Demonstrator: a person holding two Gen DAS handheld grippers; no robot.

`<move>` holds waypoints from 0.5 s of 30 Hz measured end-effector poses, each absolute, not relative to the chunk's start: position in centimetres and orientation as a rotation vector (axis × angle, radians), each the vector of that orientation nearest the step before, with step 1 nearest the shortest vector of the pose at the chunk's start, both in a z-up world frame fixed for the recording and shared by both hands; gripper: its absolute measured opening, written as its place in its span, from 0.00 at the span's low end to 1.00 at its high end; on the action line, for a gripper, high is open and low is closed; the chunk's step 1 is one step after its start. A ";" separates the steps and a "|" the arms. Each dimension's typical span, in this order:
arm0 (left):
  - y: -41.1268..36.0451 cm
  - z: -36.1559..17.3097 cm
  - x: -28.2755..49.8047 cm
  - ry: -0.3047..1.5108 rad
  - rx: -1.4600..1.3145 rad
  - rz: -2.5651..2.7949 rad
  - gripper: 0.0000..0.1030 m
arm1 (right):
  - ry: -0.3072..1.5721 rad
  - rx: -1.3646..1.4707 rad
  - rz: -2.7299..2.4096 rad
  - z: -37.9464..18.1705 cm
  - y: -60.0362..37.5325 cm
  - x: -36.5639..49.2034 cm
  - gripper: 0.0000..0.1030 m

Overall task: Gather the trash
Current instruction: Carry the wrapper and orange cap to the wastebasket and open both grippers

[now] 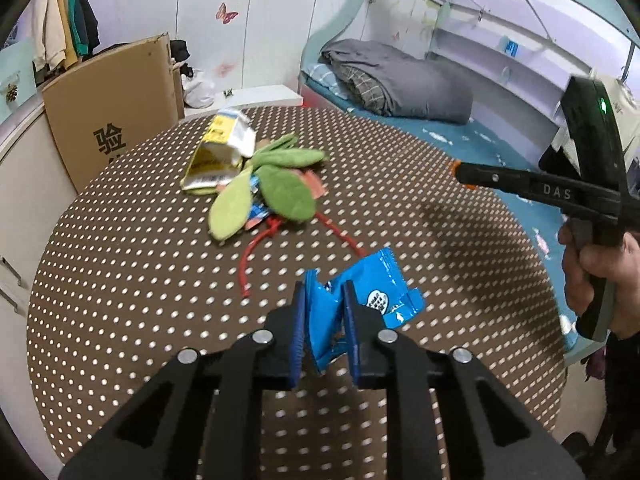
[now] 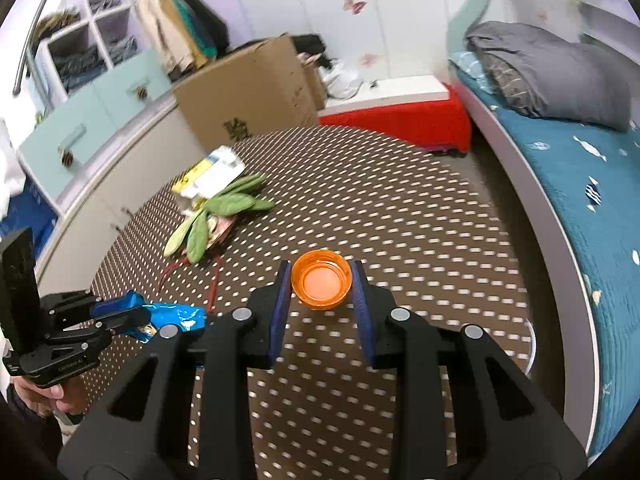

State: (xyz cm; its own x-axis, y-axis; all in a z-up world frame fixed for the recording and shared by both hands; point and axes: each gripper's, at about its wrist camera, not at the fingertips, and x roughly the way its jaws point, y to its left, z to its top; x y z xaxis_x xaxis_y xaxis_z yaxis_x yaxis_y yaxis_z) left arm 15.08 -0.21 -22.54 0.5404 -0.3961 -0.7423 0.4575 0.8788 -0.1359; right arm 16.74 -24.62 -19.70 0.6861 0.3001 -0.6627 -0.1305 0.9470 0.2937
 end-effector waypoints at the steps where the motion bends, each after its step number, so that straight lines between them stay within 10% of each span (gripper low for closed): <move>1: -0.4 -22.4 15.1 0.860 0.070 -0.508 0.16 | 0.770 0.239 0.231 -19.4 -25.5 16.4 0.28; 15: -8.7 -16.9 17.3 0.747 -0.001 -0.543 0.16 | 0.692 0.373 0.002 -19.6 -39.1 13.5 0.28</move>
